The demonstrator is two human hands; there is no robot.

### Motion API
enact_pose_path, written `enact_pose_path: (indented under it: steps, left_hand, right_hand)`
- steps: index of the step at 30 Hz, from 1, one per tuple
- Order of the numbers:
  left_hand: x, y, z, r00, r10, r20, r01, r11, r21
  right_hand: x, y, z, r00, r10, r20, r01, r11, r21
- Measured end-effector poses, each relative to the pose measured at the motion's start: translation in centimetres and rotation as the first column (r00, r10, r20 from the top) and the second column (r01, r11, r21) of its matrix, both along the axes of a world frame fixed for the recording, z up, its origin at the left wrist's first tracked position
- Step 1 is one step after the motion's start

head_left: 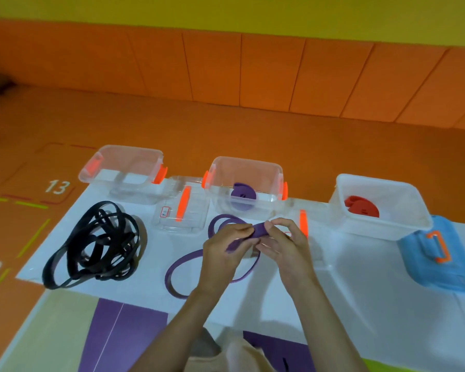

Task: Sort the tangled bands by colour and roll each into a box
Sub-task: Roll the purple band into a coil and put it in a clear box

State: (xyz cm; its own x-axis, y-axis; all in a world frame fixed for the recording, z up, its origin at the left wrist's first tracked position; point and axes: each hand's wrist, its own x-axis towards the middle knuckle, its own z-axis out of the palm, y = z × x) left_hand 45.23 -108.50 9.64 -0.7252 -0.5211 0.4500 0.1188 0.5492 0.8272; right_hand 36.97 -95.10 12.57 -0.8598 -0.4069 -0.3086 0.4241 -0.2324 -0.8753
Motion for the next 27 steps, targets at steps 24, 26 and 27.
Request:
enact_pose_path:
  steps: [24,26,27]
  left_hand:
    - [0.6,-14.9,-0.4,0.944,-0.32,0.085,0.302,0.938,0.169]
    - [0.7,-16.3,-0.4,0.9,-0.425,0.099,0.384,0.878,0.287]
    - [1.0,-16.9,-0.4,0.877,-0.47,0.095,0.415,0.843,0.343]
  right_hand:
    - [4.2,-13.9,-1.7,0.999,-0.011,-0.038,0.021,0.959,0.284]
    - [4.9,-14.6,-2.3,0.998,-0.06,-0.003,0.06,0.977,0.203]
    - [5.2,-14.8,-2.5,0.997,-0.074,-0.004,0.074,0.983,0.168]
